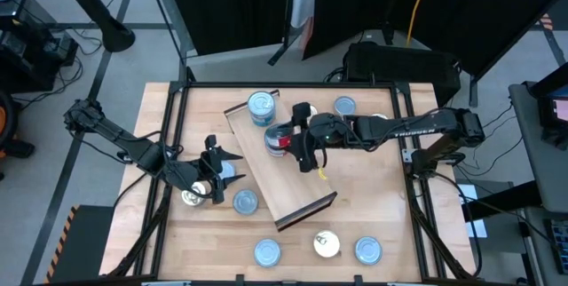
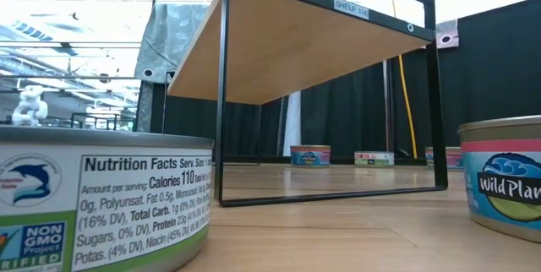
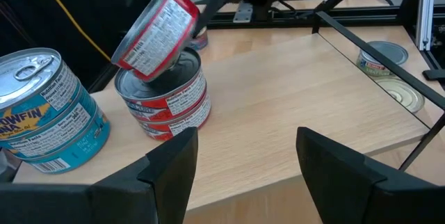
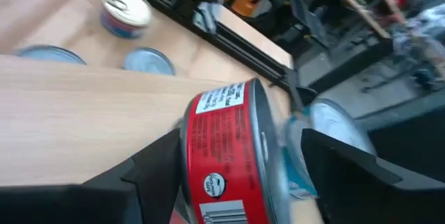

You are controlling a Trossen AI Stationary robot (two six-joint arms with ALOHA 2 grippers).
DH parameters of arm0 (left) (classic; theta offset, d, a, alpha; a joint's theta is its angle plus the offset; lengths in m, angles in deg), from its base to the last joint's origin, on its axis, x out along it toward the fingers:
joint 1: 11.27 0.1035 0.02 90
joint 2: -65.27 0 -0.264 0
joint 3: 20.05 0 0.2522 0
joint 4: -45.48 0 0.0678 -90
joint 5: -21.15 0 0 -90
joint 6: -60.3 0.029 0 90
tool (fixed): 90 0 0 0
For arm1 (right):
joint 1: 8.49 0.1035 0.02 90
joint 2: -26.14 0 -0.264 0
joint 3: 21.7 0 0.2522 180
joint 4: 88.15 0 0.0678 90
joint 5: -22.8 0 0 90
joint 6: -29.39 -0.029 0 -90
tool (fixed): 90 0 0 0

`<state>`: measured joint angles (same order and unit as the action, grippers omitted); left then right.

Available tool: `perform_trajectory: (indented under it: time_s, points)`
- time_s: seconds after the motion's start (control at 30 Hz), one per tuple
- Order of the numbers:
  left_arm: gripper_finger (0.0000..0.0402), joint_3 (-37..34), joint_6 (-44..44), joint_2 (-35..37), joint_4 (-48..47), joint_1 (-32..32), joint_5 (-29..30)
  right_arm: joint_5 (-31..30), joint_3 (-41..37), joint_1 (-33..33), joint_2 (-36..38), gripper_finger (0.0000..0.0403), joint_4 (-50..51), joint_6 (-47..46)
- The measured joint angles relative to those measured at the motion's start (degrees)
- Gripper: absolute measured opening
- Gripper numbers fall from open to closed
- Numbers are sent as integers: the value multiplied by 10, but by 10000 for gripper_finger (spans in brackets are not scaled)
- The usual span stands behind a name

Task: Stack canned seafood by type on shelf
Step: Stack the red tuna can on top of the red tuna cans on the shelf

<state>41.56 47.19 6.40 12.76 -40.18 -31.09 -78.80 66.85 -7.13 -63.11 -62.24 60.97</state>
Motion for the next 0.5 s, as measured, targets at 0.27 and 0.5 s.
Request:
perform_trajectory:
  time_s: [0.27, 0.5]
  points:
    - [244, 0, 0, 0, 0, 0, 0, 38, 0, -5, 0, 277, -5, -30]
    - [244, 0, 0, 0, 0, 0, 0, 41, 0, -7, 0, 277, -22, -53]
